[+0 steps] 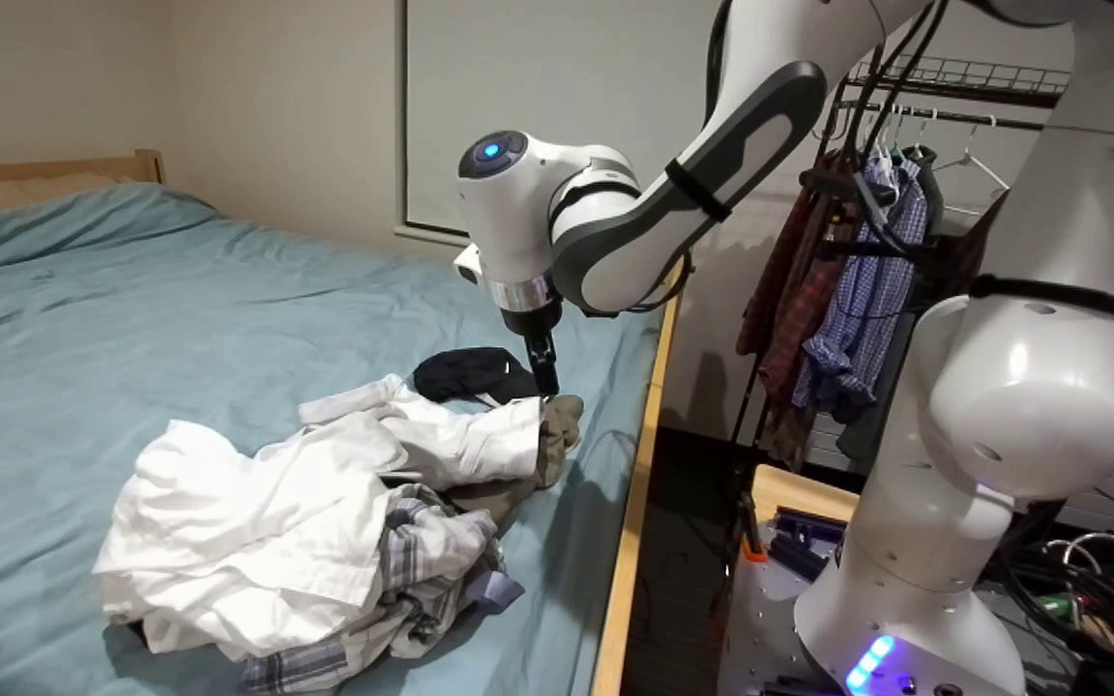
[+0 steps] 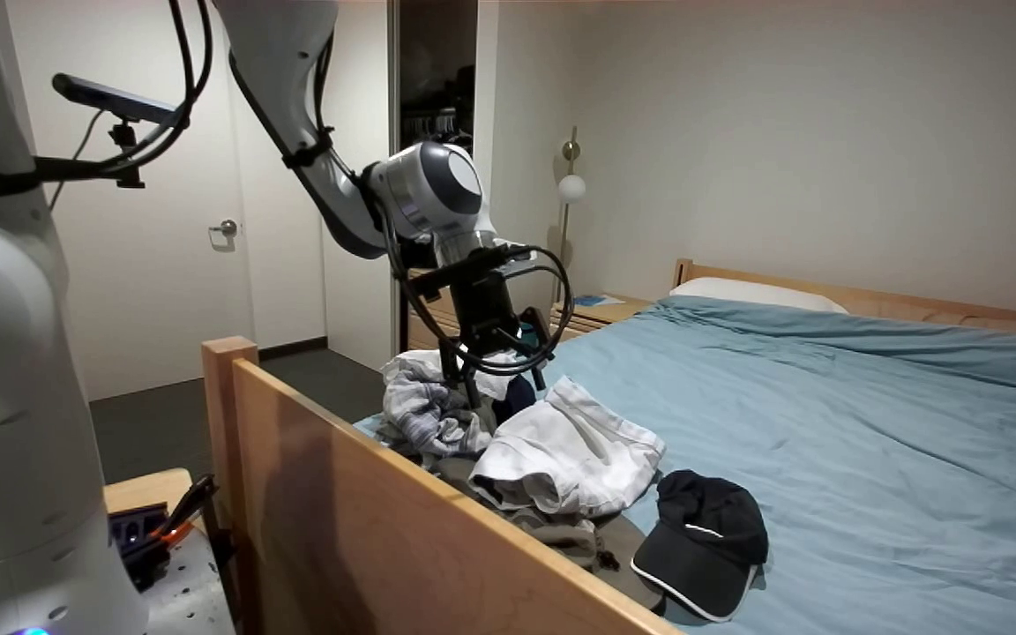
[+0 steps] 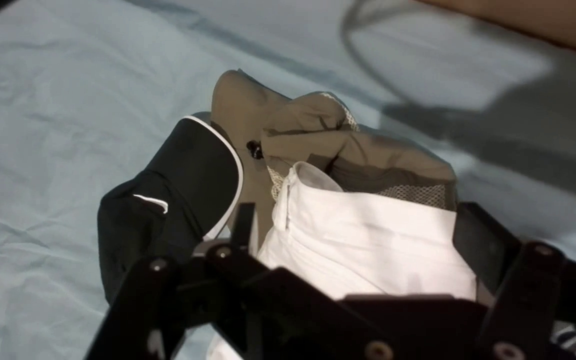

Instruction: Move the rightmost white object and put it on top of the rightmost black object on the bed

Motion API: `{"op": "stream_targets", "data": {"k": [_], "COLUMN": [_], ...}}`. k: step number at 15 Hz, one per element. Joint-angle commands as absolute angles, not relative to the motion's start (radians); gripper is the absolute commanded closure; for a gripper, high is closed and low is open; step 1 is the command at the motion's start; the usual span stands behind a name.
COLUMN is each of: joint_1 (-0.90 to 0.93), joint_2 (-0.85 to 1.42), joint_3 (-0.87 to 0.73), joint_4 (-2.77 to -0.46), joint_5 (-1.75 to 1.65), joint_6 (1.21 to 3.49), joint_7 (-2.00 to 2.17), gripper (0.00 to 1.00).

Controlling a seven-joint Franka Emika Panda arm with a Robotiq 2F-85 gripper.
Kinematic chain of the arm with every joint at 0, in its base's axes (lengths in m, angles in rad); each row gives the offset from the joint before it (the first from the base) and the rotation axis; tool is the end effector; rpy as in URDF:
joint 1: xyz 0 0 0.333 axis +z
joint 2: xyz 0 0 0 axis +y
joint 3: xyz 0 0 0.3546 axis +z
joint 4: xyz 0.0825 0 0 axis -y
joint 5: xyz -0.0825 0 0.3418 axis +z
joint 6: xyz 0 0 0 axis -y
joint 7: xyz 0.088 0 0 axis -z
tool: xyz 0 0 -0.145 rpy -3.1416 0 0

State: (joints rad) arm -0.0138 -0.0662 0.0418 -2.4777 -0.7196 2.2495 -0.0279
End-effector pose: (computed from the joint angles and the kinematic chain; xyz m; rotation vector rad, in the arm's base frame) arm 0.4233 -0.0261 0.3449 2.5111 0.7281 -0.2065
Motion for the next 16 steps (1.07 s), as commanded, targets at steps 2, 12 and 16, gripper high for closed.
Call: {"op": "stream_targets", "data": {"k": [2,12,16], "joint_1": [0.005,-0.019,-0.020], "joint_2": [-0.067,0.090,0.118], "joint_3": [0.036,-0.009,-0.016], "joint_4": [-2.481,-2.520,-2.526], "joint_5": [-0.719,-0.800,-0.799], "joint_6": [2.248,2.538,2.562], "joint_7": [-0.064,-0.480,-0.510], "gripper": [0.00,0.00,0.00]}}
